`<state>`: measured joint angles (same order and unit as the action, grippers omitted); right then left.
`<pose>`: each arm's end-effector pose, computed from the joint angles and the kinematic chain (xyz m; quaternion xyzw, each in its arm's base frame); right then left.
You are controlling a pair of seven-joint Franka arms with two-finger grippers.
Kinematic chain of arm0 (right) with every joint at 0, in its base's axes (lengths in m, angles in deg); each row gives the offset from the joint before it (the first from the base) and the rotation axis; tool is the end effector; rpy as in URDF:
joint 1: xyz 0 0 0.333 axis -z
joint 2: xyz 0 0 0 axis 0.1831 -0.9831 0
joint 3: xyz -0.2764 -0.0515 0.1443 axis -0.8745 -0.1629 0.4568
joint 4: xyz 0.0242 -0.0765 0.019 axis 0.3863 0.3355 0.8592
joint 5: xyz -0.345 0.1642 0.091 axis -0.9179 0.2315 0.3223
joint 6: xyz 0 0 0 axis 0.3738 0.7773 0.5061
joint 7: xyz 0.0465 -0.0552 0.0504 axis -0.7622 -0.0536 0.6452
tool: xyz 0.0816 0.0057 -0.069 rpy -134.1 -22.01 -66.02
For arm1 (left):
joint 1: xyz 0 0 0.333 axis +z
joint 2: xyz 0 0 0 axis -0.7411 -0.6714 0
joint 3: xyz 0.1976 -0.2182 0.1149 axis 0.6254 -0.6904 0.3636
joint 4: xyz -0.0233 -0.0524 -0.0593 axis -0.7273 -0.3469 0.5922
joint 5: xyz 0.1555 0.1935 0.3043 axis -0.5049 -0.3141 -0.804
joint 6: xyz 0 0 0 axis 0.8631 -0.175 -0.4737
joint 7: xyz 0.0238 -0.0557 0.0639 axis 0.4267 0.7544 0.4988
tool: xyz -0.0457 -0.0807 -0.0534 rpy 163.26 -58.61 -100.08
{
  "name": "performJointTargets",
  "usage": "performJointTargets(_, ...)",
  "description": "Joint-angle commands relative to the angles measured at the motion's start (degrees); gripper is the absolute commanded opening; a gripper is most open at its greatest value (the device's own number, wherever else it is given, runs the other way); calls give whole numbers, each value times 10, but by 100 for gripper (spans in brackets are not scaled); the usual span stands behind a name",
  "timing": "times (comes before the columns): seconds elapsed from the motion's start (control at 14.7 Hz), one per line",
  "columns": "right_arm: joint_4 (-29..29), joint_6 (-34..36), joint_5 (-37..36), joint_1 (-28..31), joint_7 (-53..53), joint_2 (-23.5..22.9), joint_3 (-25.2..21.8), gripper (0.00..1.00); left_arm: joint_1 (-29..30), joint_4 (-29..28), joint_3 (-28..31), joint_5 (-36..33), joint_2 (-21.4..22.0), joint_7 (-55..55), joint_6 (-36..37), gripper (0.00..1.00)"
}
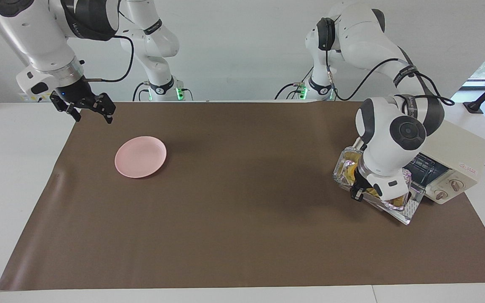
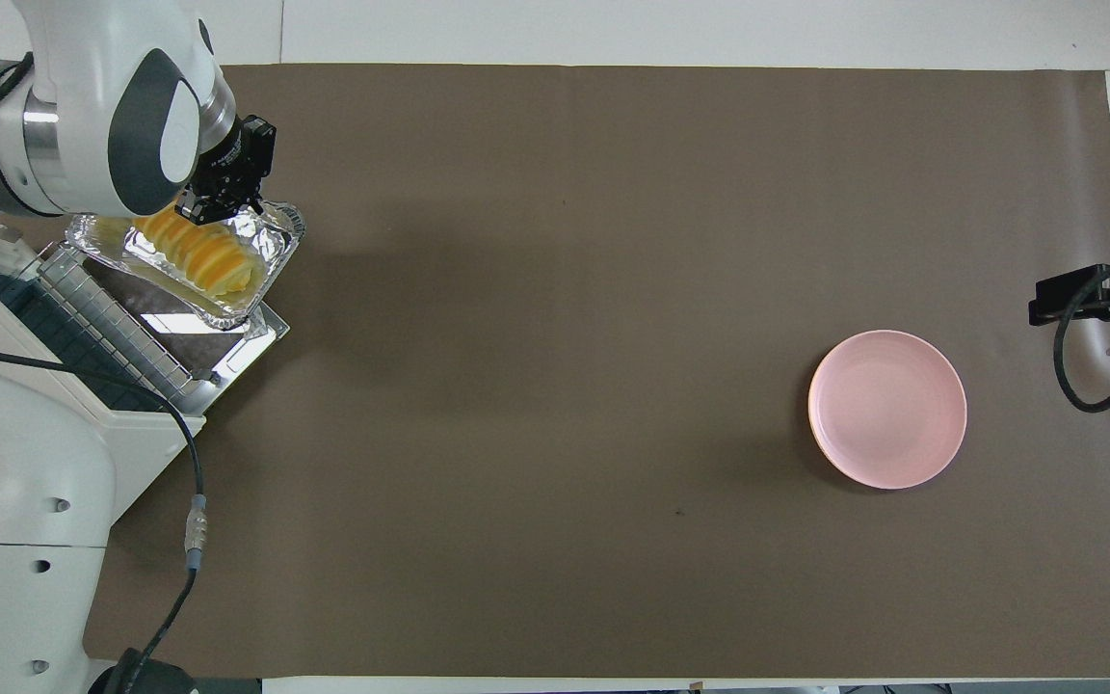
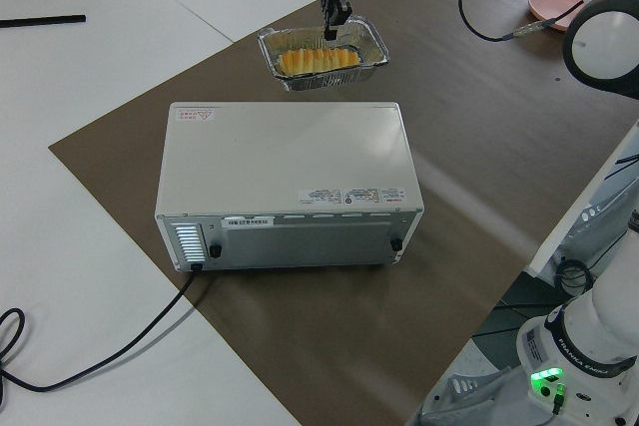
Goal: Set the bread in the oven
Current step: 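Lower the foil tray into the open toaster oven with the left gripper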
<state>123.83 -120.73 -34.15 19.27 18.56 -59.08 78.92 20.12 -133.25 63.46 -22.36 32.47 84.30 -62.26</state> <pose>0.5351 -0.0460 0.5867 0.9988 -0.0459 -0.0150 0.0129 0.6996 -0.1427 0.4418 -0.8847 -0.4616 0.0233 0.0612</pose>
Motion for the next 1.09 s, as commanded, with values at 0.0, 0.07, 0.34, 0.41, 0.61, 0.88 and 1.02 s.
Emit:
performJointTargets(0.0,1,5,-5,8,-5,3,7,100,16,-22,3,5,17,-30,8,0)
performJointTargets(0.07,1,5,-5,8,-5,3,6,100,19,-31,4,5,22,-50,7,0)
performJointTargets(0.34,1,5,-5,8,-5,3,7,100,33,-63,8,5,35,-95,3,0)
performJointTargets(0.41,1,5,-5,8,-5,3,7,100,33,-74,10,5,39,-101,3,0)
performJointTargets(0.61,1,5,-5,8,-5,3,7,100,34,-92,15,3,47,-123,-13,0)
performJointTargets(0.88,1,5,-5,8,-5,3,7,100,34,-112,44,3,48,-184,-14,0)
performJointTargets(1.02,1,5,-5,7,-5,3,7,100,34,-114,55,2,48,-204,-15,0)
